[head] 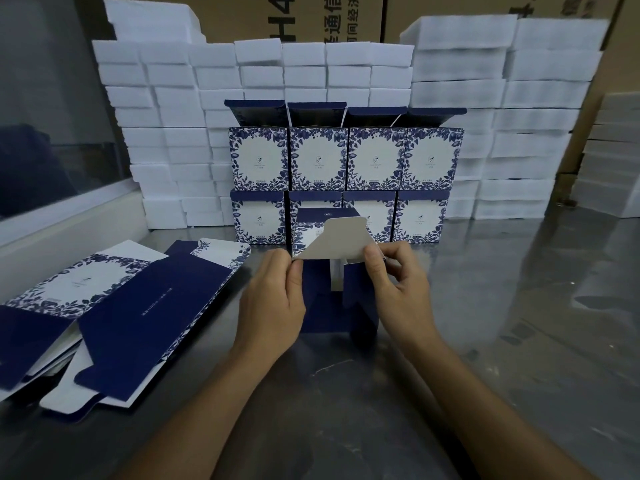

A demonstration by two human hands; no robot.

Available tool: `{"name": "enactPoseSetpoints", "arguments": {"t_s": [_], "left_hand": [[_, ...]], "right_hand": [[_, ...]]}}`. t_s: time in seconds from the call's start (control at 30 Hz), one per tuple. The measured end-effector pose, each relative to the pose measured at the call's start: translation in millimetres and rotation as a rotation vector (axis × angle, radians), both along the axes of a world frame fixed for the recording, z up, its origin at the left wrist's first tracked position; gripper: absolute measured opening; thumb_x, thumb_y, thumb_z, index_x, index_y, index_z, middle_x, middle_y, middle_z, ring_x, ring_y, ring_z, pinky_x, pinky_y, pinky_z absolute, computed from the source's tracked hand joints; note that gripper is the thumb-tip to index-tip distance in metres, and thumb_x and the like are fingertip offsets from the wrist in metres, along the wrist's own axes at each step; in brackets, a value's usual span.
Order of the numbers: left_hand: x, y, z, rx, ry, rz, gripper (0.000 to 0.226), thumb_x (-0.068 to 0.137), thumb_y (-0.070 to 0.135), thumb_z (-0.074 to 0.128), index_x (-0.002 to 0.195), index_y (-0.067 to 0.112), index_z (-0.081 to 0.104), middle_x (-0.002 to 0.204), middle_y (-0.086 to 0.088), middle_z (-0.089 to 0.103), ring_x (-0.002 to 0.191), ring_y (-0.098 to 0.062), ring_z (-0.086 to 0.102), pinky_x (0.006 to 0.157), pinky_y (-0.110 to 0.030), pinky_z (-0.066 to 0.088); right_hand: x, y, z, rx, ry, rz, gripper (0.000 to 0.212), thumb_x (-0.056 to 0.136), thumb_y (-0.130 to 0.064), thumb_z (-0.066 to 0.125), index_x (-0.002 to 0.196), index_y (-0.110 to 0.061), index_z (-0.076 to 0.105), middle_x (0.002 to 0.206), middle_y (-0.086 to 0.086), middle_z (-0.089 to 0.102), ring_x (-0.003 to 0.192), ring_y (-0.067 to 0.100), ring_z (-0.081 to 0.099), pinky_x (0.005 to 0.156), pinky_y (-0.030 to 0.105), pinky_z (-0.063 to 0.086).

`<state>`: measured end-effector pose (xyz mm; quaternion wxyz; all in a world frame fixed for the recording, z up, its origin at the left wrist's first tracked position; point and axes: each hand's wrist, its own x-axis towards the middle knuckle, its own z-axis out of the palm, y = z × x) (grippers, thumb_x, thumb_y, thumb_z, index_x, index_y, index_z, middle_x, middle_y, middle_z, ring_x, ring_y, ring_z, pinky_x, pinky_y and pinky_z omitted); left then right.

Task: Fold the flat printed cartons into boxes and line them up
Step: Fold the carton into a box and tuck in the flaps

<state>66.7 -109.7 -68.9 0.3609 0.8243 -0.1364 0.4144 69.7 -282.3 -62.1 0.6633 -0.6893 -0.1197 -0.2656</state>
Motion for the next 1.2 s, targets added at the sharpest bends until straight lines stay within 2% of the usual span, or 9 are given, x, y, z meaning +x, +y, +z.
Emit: {"name": "enactPoseSetpoints", "arguments": {"t_s": [0.1,0.27,0.43,0.57,0.7,0.83,1.0,1.1,1.2], "left_hand": [[2,1,-1,0.016,-0.014,-0.006,0.028,0.103,0.019,0.042,0.078,0.025,0.030,0.067,0.013,0.033,0.061,-0.002,0.039,0.053,-0.019,0.022],[4,12,-5,0.179,0.080,-0.031,0.035,0.099,0.043,0.034,0.071,0.023,0.035,0.059,0.009,0.040,0.051,-0.013,0.041,0.048,-0.030,0.025],[8,23,-9,0.341,0.345,0.014,0.051,0.098,0.052,0.032,0.085,0.011,0.058,0.081,-0.009,0.066,0.076,-0.031,0.062,0.068,-0.044,0.049],[7,19,-7,0.352,0.301,0.039,0.049,0.101,0.046,0.034,0.074,0.010,0.053,0.077,-0.014,0.064,0.076,-0.038,0.059,0.065,-0.044,0.044],[9,23,-7,0.368,0.385,0.012,0.050,0.099,0.051,0.040,0.070,0.012,0.055,0.071,-0.007,0.060,0.071,-0.031,0.058,0.063,-0.040,0.043],[14,24,-13,0.691,0.559,0.033,0.047,0.100,0.054,0.037,0.107,0.020,0.069,0.115,-0.003,0.054,0.112,-0.025,0.047,0.094,-0.041,0.038],[18,24,-16,0.765,0.589,0.040,0.041,0.102,0.045,0.038,0.097,0.016,0.065,0.113,-0.004,0.046,0.112,-0.028,0.040,0.080,-0.037,0.025],[18,26,-15,0.780,0.610,0.027,0.037,0.101,0.048,0.040,0.102,0.022,0.067,0.115,-0.003,0.047,0.114,-0.027,0.039,0.083,-0.038,0.028],[13,23,-13,0.636,0.613,0.017,0.044,0.099,0.053,0.040,0.069,0.025,0.057,0.104,0.003,0.043,0.111,-0.025,0.044,0.083,-0.037,0.029]], "right_hand": [[1,0,-1,-0.003,-0.007,0.000,0.032,0.089,-0.055,0.056,0.090,-0.023,0.059,0.104,0.002,0.068,0.107,0.015,0.065,0.071,0.024,0.054],[1,1,-2,0.023,-0.017,-0.007,0.029,0.088,-0.056,0.056,0.089,-0.027,0.058,0.100,0.001,0.069,0.102,0.016,0.066,0.067,0.021,0.052],[2,1,-2,0.012,-0.014,-0.014,0.029,0.088,-0.057,0.056,0.089,-0.028,0.058,0.101,0.001,0.068,0.104,0.017,0.066,0.070,0.022,0.052],[3,1,-3,0.011,-0.019,-0.004,0.028,0.088,-0.056,0.057,0.089,-0.029,0.059,0.102,0.000,0.069,0.106,0.015,0.066,0.071,0.024,0.053],[4,0,-3,0.021,-0.027,-0.010,0.027,0.089,-0.054,0.057,0.090,-0.028,0.059,0.101,-0.002,0.069,0.106,0.015,0.066,0.073,0.026,0.054],[4,-1,-3,0.012,-0.029,-0.010,0.026,0.089,-0.054,0.057,0.091,-0.028,0.059,0.103,0.000,0.069,0.107,0.016,0.066,0.074,0.028,0.054],[3,0,-3,0.015,-0.022,-0.015,0.028,0.088,-0.053,0.058,0.093,-0.025,0.060,0.107,0.002,0.069,0.109,0.016,0.066,0.078,0.033,0.057],[5,-3,-5,-0.016,-0.016,-0.022,0.006,0.096,-0.034,0.063,0.097,-0.029,0.061,0.109,-0.007,0.068,0.110,0.010,0.064,0.078,0.028,0.056],[5,-6,-7,-0.051,0.026,-0.009,0.024,0.097,-0.006,0.063,0.101,-0.029,0.059,0.113,-0.010,0.066,0.114,0.015,0.061,0.083,0.044,0.060]]}}
